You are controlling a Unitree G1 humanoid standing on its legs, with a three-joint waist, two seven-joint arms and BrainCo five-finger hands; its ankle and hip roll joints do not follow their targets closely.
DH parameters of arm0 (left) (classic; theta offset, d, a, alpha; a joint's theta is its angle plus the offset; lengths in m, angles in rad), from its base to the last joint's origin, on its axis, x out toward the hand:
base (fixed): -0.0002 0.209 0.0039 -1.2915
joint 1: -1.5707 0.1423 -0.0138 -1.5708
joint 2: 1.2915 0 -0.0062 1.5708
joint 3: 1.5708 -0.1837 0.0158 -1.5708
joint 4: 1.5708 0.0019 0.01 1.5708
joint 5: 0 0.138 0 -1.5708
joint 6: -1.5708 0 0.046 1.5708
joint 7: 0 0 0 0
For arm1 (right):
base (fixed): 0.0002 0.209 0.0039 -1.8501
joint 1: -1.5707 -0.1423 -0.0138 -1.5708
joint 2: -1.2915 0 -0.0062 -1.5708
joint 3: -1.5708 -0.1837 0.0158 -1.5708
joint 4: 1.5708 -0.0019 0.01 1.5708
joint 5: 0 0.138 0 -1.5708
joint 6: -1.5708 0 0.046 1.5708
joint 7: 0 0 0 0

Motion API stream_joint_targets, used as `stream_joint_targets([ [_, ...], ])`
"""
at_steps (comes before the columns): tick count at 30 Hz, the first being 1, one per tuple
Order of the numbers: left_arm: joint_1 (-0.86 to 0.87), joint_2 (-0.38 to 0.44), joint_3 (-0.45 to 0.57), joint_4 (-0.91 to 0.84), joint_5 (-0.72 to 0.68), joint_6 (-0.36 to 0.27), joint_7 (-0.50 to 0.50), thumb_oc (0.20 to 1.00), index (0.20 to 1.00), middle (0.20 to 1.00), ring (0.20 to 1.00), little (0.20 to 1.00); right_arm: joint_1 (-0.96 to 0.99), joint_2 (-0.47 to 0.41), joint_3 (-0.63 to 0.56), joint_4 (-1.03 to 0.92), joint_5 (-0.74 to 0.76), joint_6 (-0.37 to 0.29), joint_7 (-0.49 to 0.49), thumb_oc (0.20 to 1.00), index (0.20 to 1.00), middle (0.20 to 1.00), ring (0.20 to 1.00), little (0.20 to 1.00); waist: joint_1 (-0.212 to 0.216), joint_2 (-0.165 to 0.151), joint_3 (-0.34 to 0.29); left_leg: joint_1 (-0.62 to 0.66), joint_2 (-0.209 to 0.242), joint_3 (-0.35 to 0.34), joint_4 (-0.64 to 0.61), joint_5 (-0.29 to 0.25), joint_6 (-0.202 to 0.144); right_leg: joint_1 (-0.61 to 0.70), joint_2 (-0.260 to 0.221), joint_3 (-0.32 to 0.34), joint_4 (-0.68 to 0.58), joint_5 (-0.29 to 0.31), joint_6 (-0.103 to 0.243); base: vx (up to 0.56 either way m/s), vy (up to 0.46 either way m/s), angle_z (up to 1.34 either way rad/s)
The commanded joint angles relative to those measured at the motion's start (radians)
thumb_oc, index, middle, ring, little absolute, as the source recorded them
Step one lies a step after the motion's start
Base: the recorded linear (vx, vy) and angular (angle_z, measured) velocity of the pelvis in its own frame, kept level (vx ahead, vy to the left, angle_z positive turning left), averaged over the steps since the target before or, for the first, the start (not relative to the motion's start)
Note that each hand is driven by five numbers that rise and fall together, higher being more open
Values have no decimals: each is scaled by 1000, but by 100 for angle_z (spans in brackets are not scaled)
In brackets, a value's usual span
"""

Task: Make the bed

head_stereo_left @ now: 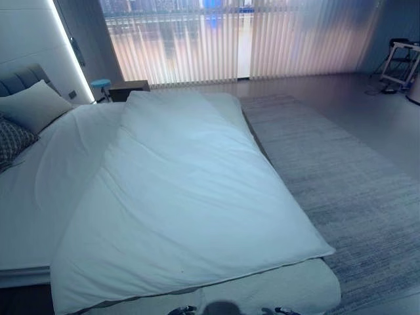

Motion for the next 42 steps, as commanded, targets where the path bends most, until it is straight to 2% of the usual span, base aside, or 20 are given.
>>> stream_joint_targets([
  [1, -49, -34, 42, 90, -65, -17, 11, 1000, 1000, 1000, 1000, 1000, -31, 31, 9, 55, 27, -36, -8, 1000, 1000, 1000, 1000, 1000, -10, -68, 4, -32, -40, 42, 1, -8, 30, 34, -12, 5, 7, -71, 56, 0, 0, 0],
  [3, -52, -31, 64, 89, -102, -20, 28, 1000, 1000, 1000, 1000, 1000, -32, 30, 11, 48, 34, -38, -8, 1000, 1000, 1000, 1000, 1000, -8, -71, 12, -37, -41, 43, 1, -7, 31, 28, -12, 4, 7, -70, 58, -29, 10, 1],
  [4, -64, -29, 102, 77, -200, -21, 43, 1000, 1000, 1000, 1000, 1000, -39, 28, 14, 23, 63, -45, -9, 1000, 1000, 1000, 1000, 1000, -6, -78, 36, -53, -40, 43, 1, 0, 32, 13, -12, 5, 7, -63, 57, -87, 12, 0],
  [6, -86, -30, 136, 53, -305, -33, 69, 1000, 1000, 1000, 1000, 1000, -50, 23, 22, -20, 106, -55, -10, 1000, 1000, 1000, 1000, 1000, -6, -85, 76, -71, -39, 43, 1, 12, 33, -8, -10, 4, 7, -52, 55, -113, 4, -1],
  [7, -86, -30, 136, 53, -306, -33, 69, 1000, 1000, 1000, 1000, 1000, -50, 23, 22, -20, 106, -55, -10, 1000, 1000, 1000, 1000, 1000, -6, -85, 77, -71, -39, 43, 1, 12, 33, -7, -10, 3, 7, -52, 55, -196, -6, -3],
  [8, -122, -36, 148, 26, -410, -41, 81, 1000, 1000, 1000, 1000, 1000, -67, 15, 35, -68, 151, -62, -11, 1000, 1000, 1000, 1000, 1000, -10, -92, 133, -101, -37, 43, 1, 30, 32, -46, -7, 4, 27, -42, 50, -145, -3, -2],
  [10, -140, -39, 158, 17, -466, -40, 81, 1000, 1000, 1000, 1000, 1000, -73, 14, 41, -89, 171, -65, -9, 1000, 1000, 1000, 1000, 1000, -11, -94, 154, -114, -37, 45, 1, 39, 30, -66, -7, 2, 43, -43, 50, -146, 2, 6],
  [14, -234, -55, 208, -42, -688, -62, 89, 1000, 1000, 1000, 1000, 1000, -129, -8, 67, -172, 227, -74, -19, 1000, 1000, 1000, 1000, 1000, -25, -99, 267, -217, -36, 51, 44, 59, 30, -199, -12, -3, 144, -49, 49, -226, 11, 2],
  [16, -236, -55, 209, -41, -688, -62, 89, 1000, 1000, 1000, 1000, 1000, -130, -9, 67, -172, 227, -74, -20, 1000, 1000, 1000, 1000, 1000, -26, -99, 265, -223, -36, 50, 48, 58, 30, -204, -13, -3, 148, -50, 49, -102, 3, -1],
  [20, -346, -78, 269, -121, -910, -95, 101, 1000, 1000, 1000, 1000, 1000, -194, -14, 80, -283, 308, -84, -39, 1000, 1000, 1000, 1000, 1000, -44, -113, 343, -426, -43, 45, 218, 44, 25, -385, -27, 9, 278, -61, 46, -273, -6, 5],
  [24, -382, -81, 291, -144, -962, -105, 103, 1000, 1000, 1000, 1000, 1000, -208, -19, 77, -328, 350, -89, -41, 1000, 1000, 1000, 1000, 1000, -53, -112, 343, -525, -40, 44, 285, 32, 23, -470, -37, 4, 332, -73, 46, -109, -6, 11],
  [26, -420, -91, 311, -184, -1032, -123, 108, 1000, 1000, 1000, 1000, 1000, -211, -22, 69, -396, 412, -100, -41, 1000, 1000, 1000, 1000, 1000, -60, -117, 351, -618, -34, 44, 366, 13, 17, -555, -49, -1, 406, -86, 44, -113, 0, 2],
  [29, -448, -101, 343, -213, -1089, -142, 123, 1000, 1000, 1000, 1000, 1000, -219, -25, 62, -442, 428, -107, -60, 1000, 1000, 1000, 1000, 1000, -67, -118, 341, -704, -24, 45, 440, -14, 18, -642, -59, 0, 475, -103, 46, -78, 37, 9],
  [33, -472, -103, 390, -236, -1163, -185, 166, 1000, 1000, 1000, 1000, 1000, -203, -33, 65, -498, 445, -120, -68, 1000, 1000, 1000, 1000, 1000, -67, -126, 345, -743, -24, 39, 486, -40, 23, -680, -61, 3, 519, -123, 45, 1, 32, -8],
  [37, -508, -99, 451, -232, -1227, -216, 220, 1000, 1000, 1000, 1000, 1000, -213, -43, 70, -521, 439, -123, -83, 1000, 1000, 1000, 1000, 1000, -65, -135, 368, -752, -27, 46, 490, -46, 30, -697, -66, 6, 535, -124, 53, 13, 63, -4],
  [42, -540, -96, 499, -251, -1289, -236, 236, 1000, 1000, 1000, 1000, 1000, -214, -57, 74, -569, 432, -128, -93, 1000, 1000, 1000, 1000, 1000, -69, -146, 395, -763, -37, 37, 484, -38, 35, -692, -63, 1, 513, -122, 49, 21, 4, -1],
])
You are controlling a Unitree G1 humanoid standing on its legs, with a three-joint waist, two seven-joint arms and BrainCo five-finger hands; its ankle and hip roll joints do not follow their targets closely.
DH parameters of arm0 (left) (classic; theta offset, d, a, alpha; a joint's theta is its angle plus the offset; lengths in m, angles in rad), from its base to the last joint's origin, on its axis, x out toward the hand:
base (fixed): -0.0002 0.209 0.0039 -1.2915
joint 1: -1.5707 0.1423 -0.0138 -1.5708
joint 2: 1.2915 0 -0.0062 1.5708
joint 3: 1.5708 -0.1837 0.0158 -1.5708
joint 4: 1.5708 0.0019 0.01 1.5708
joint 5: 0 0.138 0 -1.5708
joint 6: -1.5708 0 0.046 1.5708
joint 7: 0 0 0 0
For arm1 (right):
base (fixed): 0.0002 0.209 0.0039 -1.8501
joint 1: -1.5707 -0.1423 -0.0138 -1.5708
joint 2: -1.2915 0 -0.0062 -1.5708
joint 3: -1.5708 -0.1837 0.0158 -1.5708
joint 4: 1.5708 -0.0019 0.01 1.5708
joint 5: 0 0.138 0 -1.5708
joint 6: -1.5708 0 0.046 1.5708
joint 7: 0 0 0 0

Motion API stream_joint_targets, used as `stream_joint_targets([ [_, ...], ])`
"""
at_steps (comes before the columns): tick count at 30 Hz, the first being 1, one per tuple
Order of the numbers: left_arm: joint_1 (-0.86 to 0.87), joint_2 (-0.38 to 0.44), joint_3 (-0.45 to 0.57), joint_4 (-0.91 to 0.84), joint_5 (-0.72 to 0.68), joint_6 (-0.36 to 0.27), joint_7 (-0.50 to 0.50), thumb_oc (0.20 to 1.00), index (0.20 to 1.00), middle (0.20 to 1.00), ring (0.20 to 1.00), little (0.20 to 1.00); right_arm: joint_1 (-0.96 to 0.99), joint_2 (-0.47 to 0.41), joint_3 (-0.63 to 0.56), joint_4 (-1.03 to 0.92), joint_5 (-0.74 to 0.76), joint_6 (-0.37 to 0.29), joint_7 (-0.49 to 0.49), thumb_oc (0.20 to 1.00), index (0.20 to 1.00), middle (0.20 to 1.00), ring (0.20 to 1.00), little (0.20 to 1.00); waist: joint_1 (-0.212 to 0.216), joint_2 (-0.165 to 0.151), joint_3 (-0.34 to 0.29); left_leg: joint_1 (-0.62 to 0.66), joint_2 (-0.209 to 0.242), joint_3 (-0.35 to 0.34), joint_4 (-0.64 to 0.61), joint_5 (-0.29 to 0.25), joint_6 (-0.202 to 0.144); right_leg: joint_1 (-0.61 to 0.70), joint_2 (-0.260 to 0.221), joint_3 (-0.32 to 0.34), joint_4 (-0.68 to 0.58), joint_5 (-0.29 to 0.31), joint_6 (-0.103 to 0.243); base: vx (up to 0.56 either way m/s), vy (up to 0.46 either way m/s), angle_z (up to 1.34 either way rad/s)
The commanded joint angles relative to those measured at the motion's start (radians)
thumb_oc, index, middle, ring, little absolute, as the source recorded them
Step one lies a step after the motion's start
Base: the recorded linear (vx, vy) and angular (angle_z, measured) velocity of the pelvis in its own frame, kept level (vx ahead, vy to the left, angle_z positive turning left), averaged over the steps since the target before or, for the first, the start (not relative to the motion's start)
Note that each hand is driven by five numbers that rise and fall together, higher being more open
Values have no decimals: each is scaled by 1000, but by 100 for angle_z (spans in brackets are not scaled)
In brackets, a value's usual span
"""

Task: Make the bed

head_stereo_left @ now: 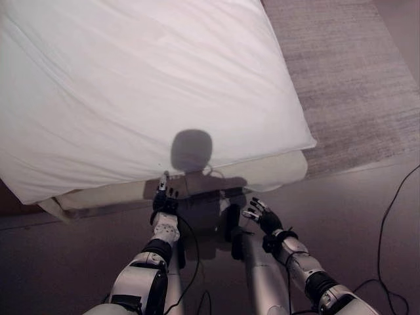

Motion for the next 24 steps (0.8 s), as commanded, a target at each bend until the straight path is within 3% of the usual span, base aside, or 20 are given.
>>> stream_joint_targets([
  [1, -43, -33, 20, -40, -45, -44, 7, 1000, 1000, 1000, 1000, 1000, 38, -25, 28, -107, 11, -48, -15, 1000, 1000, 1000, 1000, 1000, 6, 11, -28, -41, -36, 23, -51, 47, 34, -3, -7, -24, 26, -43, 76, 0, 0, 0],
  [8, -63, -30, 18, -87, -60, -60, 9, 1000, 1000, 1000, 1000, 1000, 39, -33, 35, -137, 12, -47, -15, 1000, 1000, 1000, 1000, 1000, 5, 6, -9, -52, -38, 18, -43, 45, 34, -11, -5, -23, 31, -46, 74, 3, 0, 0],
  [13, -176, 27, 24, -95, -71, -87, 33, 1000, 1000, 1000, 1000, 1000, 14, -55, 64, -186, -9, -54, -19, 1000, 1000, 1000, 1000, 1000, -12, -5, 15, -79, -33, 23, -29, 41, 33, -39, 5, -12, 29, -44, 75, 7, 1, 0],
  [24, -264, 104, 48, -93, -83, -98, 18, 1000, 1000, 1000, 1000, 1000, 47, -69, 68, -201, -9, -53, -5, 1000, 1000, 1000, 1000, 1000, -36, 1, -14, -126, -31, 27, -13, 37, 31, -87, 8, 0, 39, -44, 73, 8, 2, -3],
])
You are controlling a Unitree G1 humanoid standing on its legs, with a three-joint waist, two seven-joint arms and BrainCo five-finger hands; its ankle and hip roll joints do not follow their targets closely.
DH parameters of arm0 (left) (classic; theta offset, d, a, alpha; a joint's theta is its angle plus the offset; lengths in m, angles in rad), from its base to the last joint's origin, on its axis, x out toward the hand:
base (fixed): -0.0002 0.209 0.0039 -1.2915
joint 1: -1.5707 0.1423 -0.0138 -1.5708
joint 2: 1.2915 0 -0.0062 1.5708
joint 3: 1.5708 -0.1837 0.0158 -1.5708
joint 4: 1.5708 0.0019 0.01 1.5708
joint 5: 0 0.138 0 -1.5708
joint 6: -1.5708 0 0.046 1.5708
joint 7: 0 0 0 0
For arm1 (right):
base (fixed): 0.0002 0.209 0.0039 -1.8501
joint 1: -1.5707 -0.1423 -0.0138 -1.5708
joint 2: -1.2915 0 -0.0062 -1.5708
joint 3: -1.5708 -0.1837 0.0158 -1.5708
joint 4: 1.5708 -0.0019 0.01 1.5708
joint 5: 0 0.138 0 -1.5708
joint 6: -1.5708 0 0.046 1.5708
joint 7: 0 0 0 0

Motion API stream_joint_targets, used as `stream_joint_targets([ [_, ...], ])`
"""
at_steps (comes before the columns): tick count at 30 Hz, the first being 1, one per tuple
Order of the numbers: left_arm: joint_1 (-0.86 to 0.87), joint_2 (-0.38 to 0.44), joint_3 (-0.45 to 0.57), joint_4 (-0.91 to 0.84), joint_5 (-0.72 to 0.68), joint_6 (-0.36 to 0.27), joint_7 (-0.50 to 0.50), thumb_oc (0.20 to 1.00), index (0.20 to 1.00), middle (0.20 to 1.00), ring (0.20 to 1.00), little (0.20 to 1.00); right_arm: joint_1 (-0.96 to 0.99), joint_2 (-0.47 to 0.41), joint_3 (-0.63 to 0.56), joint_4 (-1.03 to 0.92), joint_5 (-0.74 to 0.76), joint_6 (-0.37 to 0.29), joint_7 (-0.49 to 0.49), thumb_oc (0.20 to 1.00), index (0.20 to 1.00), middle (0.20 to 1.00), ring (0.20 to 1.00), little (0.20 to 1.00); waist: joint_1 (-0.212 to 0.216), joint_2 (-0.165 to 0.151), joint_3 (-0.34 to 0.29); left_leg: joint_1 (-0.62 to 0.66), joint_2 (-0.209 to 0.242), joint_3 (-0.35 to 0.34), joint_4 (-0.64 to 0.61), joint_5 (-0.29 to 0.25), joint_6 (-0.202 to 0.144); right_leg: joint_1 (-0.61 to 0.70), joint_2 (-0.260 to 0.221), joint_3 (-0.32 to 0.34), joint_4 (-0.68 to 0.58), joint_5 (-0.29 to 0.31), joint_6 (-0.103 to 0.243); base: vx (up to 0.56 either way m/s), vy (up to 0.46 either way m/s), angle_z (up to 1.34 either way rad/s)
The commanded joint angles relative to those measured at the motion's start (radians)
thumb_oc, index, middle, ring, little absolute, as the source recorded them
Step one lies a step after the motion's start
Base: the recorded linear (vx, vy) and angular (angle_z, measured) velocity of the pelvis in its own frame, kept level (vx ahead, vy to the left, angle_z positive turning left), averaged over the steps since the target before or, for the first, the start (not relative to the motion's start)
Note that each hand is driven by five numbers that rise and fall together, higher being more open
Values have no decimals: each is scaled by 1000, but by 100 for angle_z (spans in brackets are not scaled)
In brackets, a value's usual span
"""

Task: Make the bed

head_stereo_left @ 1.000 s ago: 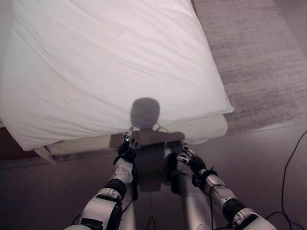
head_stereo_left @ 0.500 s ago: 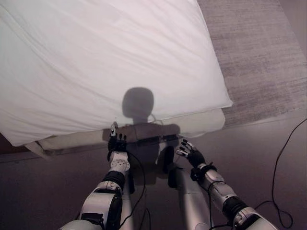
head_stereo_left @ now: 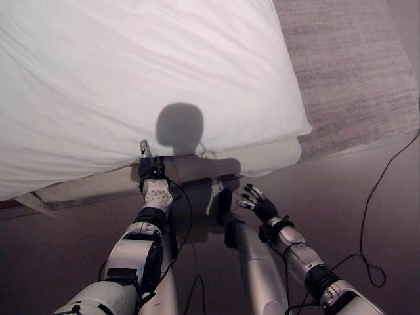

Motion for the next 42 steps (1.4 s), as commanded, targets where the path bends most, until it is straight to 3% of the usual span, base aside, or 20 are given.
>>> stream_joint_targets([
  [1, -69, 14, 15, -20, -1, -34, -27, 906, 906, 906, 906, 906, 61, -36, 19, -86, -5, -35, 9, 1000, 1000, 1000, 1000, 1000, 1, 35, -53, -63, -37, 14, -24, 32, 35, -18, 3, -11, 36, -62, 86, 0, 0, 0],
  [2, -68, 21, 17, -29, 3, -38, -35, 369, 369, 369, 369, 369, 67, -35, 20, -87, -4, -36, 12, 1000, 1000, 1000, 1000, 1000, 0, 36, -58, -66, -37, 13, -24, 31, 35, -23, 4, -11, 37, -61, 85, 0, 0, 0],
  [3, -72, 20, 16, -37, 3, -45, -29, 253, 253, 253, 253, 253, 68, -34, 20, -84, -4, -36, 12, 1000, 1000, 1000, 1000, 1000, 1, 38, -58, -68, -37, 12, -23, 31, 35, -23, 3, -12, 36, -60, 85, 0, 0, 0],
  [4, -79, 19, 12, -40, 2, -48, -24, 200, 200, 200, 200, 200, 69, -32, 22, -85, -4, -35, 11, 1000, 1000, 1000, 1000, 1000, 2, 40, -60, -70, -37, 13, -24, 31, 35, -25, 3, -13, 35, -59, 85, 0, 0, 0],
  [14, -111, -15, -12, -130, 12, -114, 36, 200, 200, 200, 200, 200, 68, -16, 27, -79, 55, -40, 21, 1000, 1000, 1000, 1000, 1000, 13, 55, -60, -78, -40, 14, -24, 36, 34, -33, -3, -12, 35, -51, 87, 0, 0, 0],
  [16, -104, -43, -37, -207, 11, -131, 23, 200, 200, 200, 200, 200, 65, -4, 24, -82, 112, -41, 48, 1000, 1000, 1000, 1000, 1000, 17, 60, -57, -77, -44, 13, -24, 37, 37, -32, -4, -10, 34, -49, 88, -7, 15, 1],
  [19, -36, -104, -96, -376, -6, -124, -82, 200, 200, 200, 200, 200, 34, 39, 19, -68, 271, -14, 127, 1000, 1000, 1000, 1000, 1000, 40, 74, -42, -75, -54, 10, -23, 39, 43, -29, -7, -9, 30, -43, 88, 0, 0, 0],
  [25, 60, -148, -211, -608, -41, -90, -161, 200, 200, 200, 200, 200, -67, 125, 51, -44, 455, 25, 157, 1000, 1000, 1000, 1000, 1000, 81, 90, -15, -58, -72, 7, -44, 46, 53, -16, -9, -8, 21, -36, 90, -10, 9, 3],
  [27, 109, -160, -268, -708, -53, -76, -186, 200, 200, 200, 200, 200, -123, 189, 63, -27, 630, 59, 180, 1000, 1000, 1000, 1000, 1000, 107, 99, 1, -48, -79, 3, -50, 47, 58, -6, -8, -9, 20, -37, 88, -3, -5, 10],
  [34, 173, -166, -361, -878, -52, -76, -197, 200, 200, 200, 200, 200, -238, 262, 68, -31, 869, 99, 211, 1000, 1000, 1000, 1000, 1000, 155, 124, 34, -12, -101, -20, -89, 62, 60, 39, -14, -32, -9, -37, 87, 14, -20, 10],
  [42, 201, -156, -377, -971, -44, -120, -163, 200, 200, 200, 200, 200, -302, 320, 42, -127, 1022, 41, 204, 1000, 1000, 1000, 1000, 1000, 186, 146, 45, -1, -121, -43, -89, 61, 67, 51, -24, -43, 3, -47, 85, 22, -6, 11],
])
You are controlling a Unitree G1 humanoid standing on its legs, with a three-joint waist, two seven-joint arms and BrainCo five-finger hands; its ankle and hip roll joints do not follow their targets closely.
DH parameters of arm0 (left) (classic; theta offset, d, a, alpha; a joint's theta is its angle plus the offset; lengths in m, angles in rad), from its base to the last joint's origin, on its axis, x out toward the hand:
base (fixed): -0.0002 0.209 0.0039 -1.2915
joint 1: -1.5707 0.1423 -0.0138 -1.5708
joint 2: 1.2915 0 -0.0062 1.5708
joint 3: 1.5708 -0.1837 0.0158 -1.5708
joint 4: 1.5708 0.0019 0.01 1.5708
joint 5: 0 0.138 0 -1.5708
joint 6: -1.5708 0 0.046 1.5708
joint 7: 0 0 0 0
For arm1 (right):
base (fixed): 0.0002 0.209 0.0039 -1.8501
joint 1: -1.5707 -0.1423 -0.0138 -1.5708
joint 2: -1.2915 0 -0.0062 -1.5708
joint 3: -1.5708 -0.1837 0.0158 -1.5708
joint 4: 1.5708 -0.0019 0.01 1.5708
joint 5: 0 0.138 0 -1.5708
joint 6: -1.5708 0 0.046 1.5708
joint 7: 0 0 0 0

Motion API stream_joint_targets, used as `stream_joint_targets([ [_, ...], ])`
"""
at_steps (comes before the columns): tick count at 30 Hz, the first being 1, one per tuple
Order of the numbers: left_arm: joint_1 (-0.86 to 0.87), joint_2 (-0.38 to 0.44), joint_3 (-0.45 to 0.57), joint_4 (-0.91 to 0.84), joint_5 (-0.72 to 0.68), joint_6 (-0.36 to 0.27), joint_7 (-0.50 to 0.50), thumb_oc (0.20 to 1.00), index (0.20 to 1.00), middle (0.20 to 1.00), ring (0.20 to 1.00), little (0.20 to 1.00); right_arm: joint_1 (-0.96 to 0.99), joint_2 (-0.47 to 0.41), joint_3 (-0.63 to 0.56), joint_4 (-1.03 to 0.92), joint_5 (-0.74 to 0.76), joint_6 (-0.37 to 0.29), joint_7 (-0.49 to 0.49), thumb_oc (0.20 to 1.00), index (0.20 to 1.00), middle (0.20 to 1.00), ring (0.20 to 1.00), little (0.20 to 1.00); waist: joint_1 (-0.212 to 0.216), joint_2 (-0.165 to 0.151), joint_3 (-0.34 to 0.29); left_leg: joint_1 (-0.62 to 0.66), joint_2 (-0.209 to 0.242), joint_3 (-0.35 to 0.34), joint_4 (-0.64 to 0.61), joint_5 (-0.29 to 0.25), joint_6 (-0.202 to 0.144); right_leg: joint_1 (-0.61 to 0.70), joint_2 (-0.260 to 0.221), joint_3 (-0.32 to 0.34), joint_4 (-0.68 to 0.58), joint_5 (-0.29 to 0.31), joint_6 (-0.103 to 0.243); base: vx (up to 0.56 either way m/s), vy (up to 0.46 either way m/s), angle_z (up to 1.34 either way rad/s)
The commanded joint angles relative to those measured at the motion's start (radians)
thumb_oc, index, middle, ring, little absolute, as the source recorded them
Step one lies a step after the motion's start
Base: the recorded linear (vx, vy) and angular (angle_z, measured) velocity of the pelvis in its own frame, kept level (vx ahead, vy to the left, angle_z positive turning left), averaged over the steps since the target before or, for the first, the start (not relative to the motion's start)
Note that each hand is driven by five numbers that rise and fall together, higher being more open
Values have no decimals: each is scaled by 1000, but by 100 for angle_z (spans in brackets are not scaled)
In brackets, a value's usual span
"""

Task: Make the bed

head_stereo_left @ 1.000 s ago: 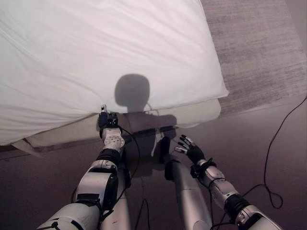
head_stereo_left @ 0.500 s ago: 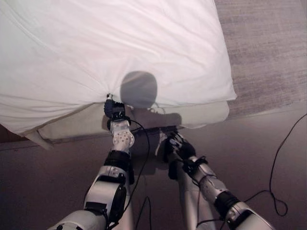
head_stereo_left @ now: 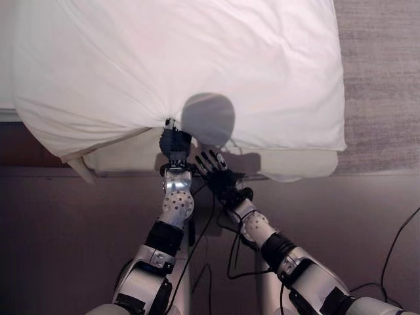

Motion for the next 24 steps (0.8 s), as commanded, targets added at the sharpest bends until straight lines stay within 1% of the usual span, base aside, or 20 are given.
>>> stream_joint_targets([
  [1, -14, -45, -43, -236, 60, -39, -48, 200, 200, 200, 200, 200, -9, 41, -45, -114, 80, -58, 30, 1000, 1000, 1000, 1000, 1000, 13, 91, -20, -21, -71, 4, -70, 26, 52, 18, 19, -20, -22, -37, 70, 12, 10, 9],
  [2, -14, -45, -43, -237, 61, -39, -47, 200, 200, 200, 200, 200, -10, 41, -45, -114, 80, -58, 30, 1000, 1000, 1000, 1000, 1000, 13, 91, -20, -21, -71, 4, -70, 26, 52, 18, 19, -20, -21, -37, 70, 20, 16, 8],
  [3, -17, -45, -31, -254, 72, -64, -27, 200, 200, 200, 200, 200, -23, 36, -76, -136, 95, -93, 17, 1000, 1000, 1000, 1000, 1000, 16, 95, -22, -19, -73, 4, -77, 28, 52, 18, 18, -22, -25, -37, 70, 22, 16, 8],
  [4, -18, -42, -24, -264, 84, -71, -15, 200, 200, 200, 200, 200, -24, 37, -93, -149, 107, -107, 14, 1000, 1000, 1000, 1000, 1000, 17, 96, -22, -19, -74, 3, -78, 28, 53, 19, 18, -22, -25, -39, 71, 22, 16, 5],
  [5, -18, -43, -25, -266, 86, -71, -12, 200, 200, 200, 200, 200, -25, 37, -94, -149, 107, -107, 13, 1000, 1000, 1000, 1000, 1000, 17, 96, -22, -19, -74, 2, -78, 28, 53, 19, 18, -22, -25, -39, 71, 22, 26, 4],
  [6, -14, -40, -7, -288, 100, -87, -1, 200, 200, 200, 200, 200, -27, 33, -136, -180, 133, -146, 13, 1000, 1000, 1000, 1000, 1000, 16, 97, -21, -18, -75, 1, -75, 24, 57, 14, 18, -19, -19, -42, 71, 18, 32, 2],
  [7, -9, -37, -2, -295, 107, -92, 6, 200, 200, 200, 200, 200, -30, 30, -155, -191, 139, -170, 3, 1000, 1000, 1000, 1000, 1000, 16, 98, -22, -20, -76, 1, -71, 22, 59, 11, 17, -18, -14, -44, 71, 22, 37, 0],
  [8, -7, -34, 4, -309, 117, -97, 12, 200, 200, 200, 200, 200, -34, 28, -179, -210, 146, -191, -3, 1000, 1000, 1000, 1000, 1000, 15, 97, -23, -24, -77, 2, -66, 18, 60, 7, 16, -16, -9, -47, 71, 0, 0, 0],
  [9, -7, -34, 4, -309, 117, -97, 13, 200, 200, 200, 200, 200, -34, 28, -179, -210, 146, -191, -3, 1000, 1000, 1000, 1000, 1000, 15, 97, -23, -24, -77, 2, -66, 18, 60, 7, 16, -16, -9, -47, 71, 0, 0, 0],
  [10, -1, -25, 18, -327, 128, -108, 18, 200, 200, 200, 200, 200, -37, 17, -220, -241, 147, -229, -10, 1000, 1000, 1000, 1000, 1000, 16, 98, -25, -29, -79, 0, -60, 16, 60, 5, 14, -17, -4, -48, 72, 0, 0, 0],
  [11, 0, -18, 23, -340, 141, -113, 25, 200, 200, 200, 200, 200, -35, 8, -237, -264, 147, -250, -17, 1000, 1000, 1000, 1000, 1000, 16, 99, -27, -30, -81, -1, -61, 16, 59, 2, 14, -19, -3, -49, 72, 0, 0, 0],
  [12, 1, -18, 22, -341, 143, -113, 28, 200, 200, 200, 200, 200, -35, 8, -238, -266, 146, -251, -18, 1000, 1000, 1000, 1000, 1000, 17, 99, -27, -31, -81, -1, -60, 16, 59, 2, 14, -19, -2, -49, 72, 0, 0, 0],
  [14, 15, 2, 45, -356, 180, -126, 55, 200, 200, 200, 200, 200, -18, -11, -283, -311, 146, -300, -35, 1000, 1000, 1000, 1000, 1000, 14, 99, -32, -33, -81, -1, -61, 14, 64, -2, 13, -19, -2, -50, 72, 0, 0, 0],
  [19, 34, 35, 93, -375, 243, -141, 97, 200, 200, 200, 200, 200, -3, -60, -371, -324, 126, -356, -87, 1000, 1000, 1000, 1000, 1000, 14, 97, -41, -38, -82, -2, -60, 11, 65, -8, 11, -21, 2, -53, 74, 0, 0, 0],
  [21, 35, 40, 103, -383, 255, -143, 109, 200, 200, 200, 200, 200, -5, -66, -388, -325, 126, -364, -101, 1000, 1000, 1000, 1000, 1000, 15, 98, -42, -39, -81, -2, -61, 10, 65, -10, 11, -22, 1, -53, 75, 0, 0, 0],
  [23, 34, 58, 139, -398, 288, -155, 139, 200, 200, 200, 200, 200, -10, -87, -440, -308, 116, -384, -140, 1000, 1000, 1000, 1000, 1000, 16, 98, -47, -40, -80, -2, -62, 10, 65, -12, 10, -23, -1, -52, 76, 0, 0, 0],
  [24, 33, 58, 139, -398, 288, -155, 140, 200, 200, 200, 200, 200, -11, -87, -440, -308, 116, -384, -141, 1000, 1000, 1000, 1000, 1000, 16, 98, -47, -40, -80, -2, -62, 10, 65, -12, 10, -23, -1, -52, 76, 0, 0, 0],
])
